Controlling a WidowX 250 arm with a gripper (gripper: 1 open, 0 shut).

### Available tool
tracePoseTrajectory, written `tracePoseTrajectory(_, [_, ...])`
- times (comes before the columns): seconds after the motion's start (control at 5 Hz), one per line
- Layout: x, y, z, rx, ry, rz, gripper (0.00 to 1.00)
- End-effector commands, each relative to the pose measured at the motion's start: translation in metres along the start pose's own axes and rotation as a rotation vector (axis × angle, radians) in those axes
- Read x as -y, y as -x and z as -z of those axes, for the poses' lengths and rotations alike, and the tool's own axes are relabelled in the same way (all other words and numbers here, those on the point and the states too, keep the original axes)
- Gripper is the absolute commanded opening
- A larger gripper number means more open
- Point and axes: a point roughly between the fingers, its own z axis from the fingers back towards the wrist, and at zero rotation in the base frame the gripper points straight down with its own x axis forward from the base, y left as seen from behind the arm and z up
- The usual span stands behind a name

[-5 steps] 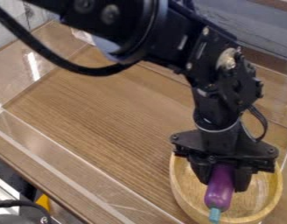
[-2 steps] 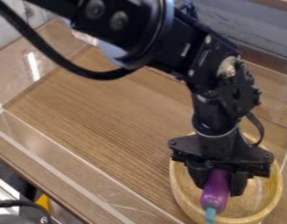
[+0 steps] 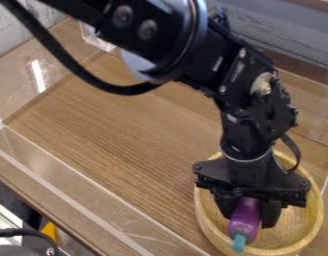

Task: Put the purple eggplant in the brown bowl

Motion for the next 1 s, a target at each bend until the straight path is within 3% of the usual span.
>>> tracePoseTrajectory(0.0, [0.007, -0.005, 0.0, 0.017, 0.018, 0.009, 0.0])
tracePoseTrajectory(0.6, [0.009, -0.009, 0.013, 0.007, 0.004, 0.011, 0.0])
tracePoseTrajectory(0.8, [0.009, -0.007, 0.015, 0.002, -0.003, 0.011, 1.0])
